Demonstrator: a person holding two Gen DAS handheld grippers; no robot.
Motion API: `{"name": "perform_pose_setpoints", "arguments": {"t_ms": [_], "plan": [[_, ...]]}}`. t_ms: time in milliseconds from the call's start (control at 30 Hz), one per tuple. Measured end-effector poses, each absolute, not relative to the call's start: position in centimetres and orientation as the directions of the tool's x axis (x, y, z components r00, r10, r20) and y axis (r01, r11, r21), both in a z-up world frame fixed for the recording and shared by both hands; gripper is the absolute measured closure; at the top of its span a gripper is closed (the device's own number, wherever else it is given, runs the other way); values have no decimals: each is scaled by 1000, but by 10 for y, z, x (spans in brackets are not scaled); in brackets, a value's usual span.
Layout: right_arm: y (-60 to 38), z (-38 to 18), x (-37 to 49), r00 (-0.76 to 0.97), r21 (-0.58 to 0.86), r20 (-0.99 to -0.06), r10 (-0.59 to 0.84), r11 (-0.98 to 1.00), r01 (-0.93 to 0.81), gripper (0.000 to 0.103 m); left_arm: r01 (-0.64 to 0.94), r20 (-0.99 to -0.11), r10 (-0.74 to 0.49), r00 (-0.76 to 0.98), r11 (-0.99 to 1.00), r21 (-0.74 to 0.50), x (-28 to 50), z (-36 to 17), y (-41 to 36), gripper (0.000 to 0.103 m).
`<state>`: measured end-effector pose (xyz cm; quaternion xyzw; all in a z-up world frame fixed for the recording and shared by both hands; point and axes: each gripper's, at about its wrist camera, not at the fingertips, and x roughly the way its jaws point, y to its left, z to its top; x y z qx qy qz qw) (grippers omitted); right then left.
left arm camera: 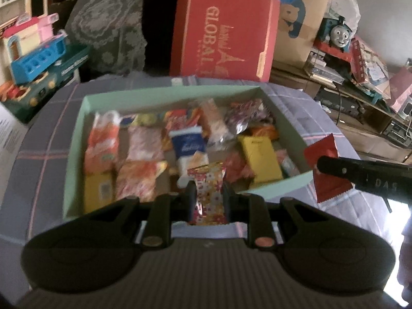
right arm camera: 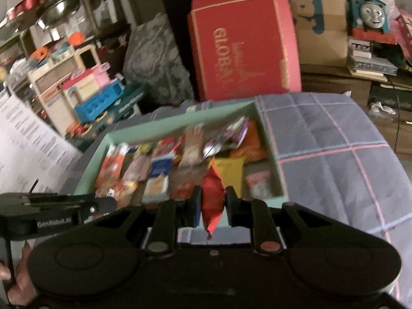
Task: Organize snacks
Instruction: 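Carry the floral wrapper and red packet into the tray and release them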
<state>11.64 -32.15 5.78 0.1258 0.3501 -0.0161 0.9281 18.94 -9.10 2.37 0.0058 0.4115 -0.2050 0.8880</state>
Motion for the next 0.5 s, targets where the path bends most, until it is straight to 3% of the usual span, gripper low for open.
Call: {"name": "perform_pose_setpoints", "arguments": {"t_ms": [500], "plan": [[-376, 27, 185, 722, 287, -689, 64, 939, 191, 84, 399, -768, -353, 534, 906, -139, 284, -4, -172, 82]]}}
